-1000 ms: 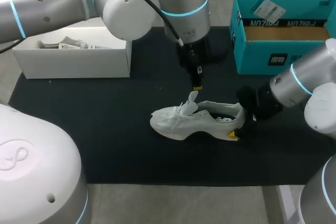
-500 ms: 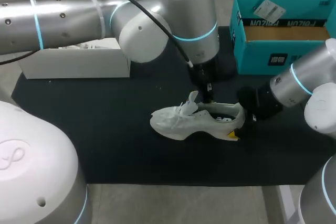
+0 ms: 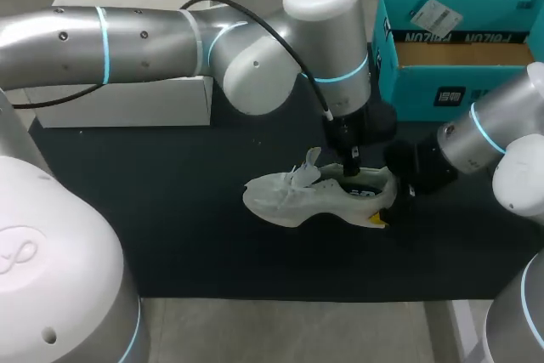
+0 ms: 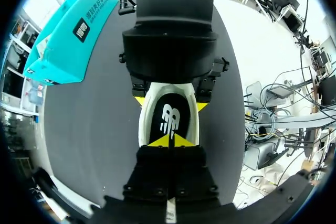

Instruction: Take the shoe out of the shoebox, open the shoe tongue, remove and reinsert the insole, then place the shoe into the shoebox

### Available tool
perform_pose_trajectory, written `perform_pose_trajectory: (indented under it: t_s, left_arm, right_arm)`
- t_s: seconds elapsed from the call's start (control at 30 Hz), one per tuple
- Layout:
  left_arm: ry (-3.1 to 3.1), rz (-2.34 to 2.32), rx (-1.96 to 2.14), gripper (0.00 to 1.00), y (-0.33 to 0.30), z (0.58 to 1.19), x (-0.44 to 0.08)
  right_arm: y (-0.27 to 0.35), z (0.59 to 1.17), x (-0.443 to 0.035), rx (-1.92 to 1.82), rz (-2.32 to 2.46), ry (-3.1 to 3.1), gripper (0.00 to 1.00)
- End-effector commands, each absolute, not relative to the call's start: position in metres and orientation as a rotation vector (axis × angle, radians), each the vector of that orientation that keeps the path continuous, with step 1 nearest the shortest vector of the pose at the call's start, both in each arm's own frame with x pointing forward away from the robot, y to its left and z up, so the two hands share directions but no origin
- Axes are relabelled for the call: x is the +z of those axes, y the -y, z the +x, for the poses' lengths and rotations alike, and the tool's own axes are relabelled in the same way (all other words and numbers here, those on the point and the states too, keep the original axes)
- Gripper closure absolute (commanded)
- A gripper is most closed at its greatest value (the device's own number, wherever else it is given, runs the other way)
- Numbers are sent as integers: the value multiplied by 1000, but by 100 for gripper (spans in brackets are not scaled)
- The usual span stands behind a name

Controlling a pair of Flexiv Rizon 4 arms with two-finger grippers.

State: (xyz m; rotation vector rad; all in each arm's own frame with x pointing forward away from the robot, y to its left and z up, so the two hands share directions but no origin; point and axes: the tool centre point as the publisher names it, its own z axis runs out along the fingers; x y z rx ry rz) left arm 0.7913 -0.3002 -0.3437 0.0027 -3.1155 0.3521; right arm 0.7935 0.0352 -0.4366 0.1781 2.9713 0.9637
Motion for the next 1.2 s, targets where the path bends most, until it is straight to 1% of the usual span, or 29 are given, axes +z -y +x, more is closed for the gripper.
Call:
perform_pose_trajectory:
  t_s: [0.03, 0.77, 1.17, 1.2]
  left_arm:
    - [3096, -9, 348, 100, 313, 796, -366]
    - [3032, -32, 248, 100, 283, 766, -390]
    - [2939, -93, 185, 100, 281, 762, -400]
    - [2940, -92, 184, 89, 281, 762, -401]
  right_arm:
    - [-35, 794, -440, 962, 179, -2970, 100]
    - [-35, 794, -440, 962, 179, -2970, 100]
    - [-35, 794, -440, 962, 179, -2970, 100]
    - [-35, 794, -440, 962, 179, -2970, 100]
